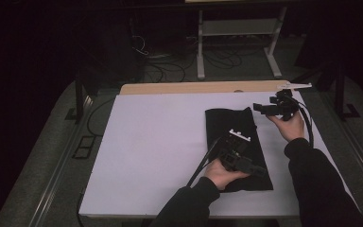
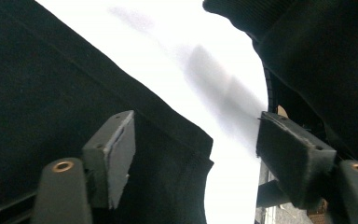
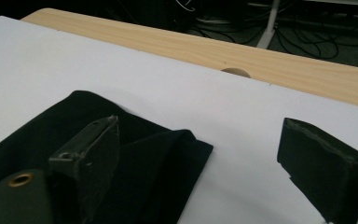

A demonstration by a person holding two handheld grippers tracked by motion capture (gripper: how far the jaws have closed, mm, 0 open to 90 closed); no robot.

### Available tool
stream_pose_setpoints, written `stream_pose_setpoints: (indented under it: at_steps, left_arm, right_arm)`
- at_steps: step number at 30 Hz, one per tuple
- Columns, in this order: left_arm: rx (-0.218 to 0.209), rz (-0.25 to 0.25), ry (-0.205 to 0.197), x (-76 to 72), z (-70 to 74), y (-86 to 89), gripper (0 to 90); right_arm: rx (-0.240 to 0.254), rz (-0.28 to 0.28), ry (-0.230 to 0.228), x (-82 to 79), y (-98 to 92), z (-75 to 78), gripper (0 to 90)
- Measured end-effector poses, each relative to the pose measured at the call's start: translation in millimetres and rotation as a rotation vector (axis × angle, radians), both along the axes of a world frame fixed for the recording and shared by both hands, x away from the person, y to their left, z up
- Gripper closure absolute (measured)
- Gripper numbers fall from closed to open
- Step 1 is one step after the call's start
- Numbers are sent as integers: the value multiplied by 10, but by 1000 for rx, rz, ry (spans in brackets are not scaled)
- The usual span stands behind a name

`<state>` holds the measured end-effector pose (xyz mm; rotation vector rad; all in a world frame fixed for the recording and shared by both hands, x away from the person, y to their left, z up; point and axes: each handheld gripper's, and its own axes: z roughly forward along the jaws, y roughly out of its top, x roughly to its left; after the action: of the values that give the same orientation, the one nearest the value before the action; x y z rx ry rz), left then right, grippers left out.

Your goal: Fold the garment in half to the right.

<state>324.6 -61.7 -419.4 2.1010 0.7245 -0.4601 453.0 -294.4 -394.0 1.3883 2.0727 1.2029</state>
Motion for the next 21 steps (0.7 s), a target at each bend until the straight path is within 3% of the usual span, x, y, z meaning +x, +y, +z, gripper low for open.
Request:
stream_pose_setpoints:
  at_steps: [3,12,15,21]
  left_arm:
    - [1,3,-14,6,15,17,203]
    - [7,12,-51,47,53,97,20]
    - [32,-9,-75,62,63,132,0]
    - [43,-4,-108,76,112,209,0]
  right_arm:
    - [-6,8,-1,-39,-12,33,2]
    - [-14,38,16,-185,-71,102,0]
    - [-8,44,15,-235,-102,104,0]
    - [0,55,27,-342,-146,117,0]
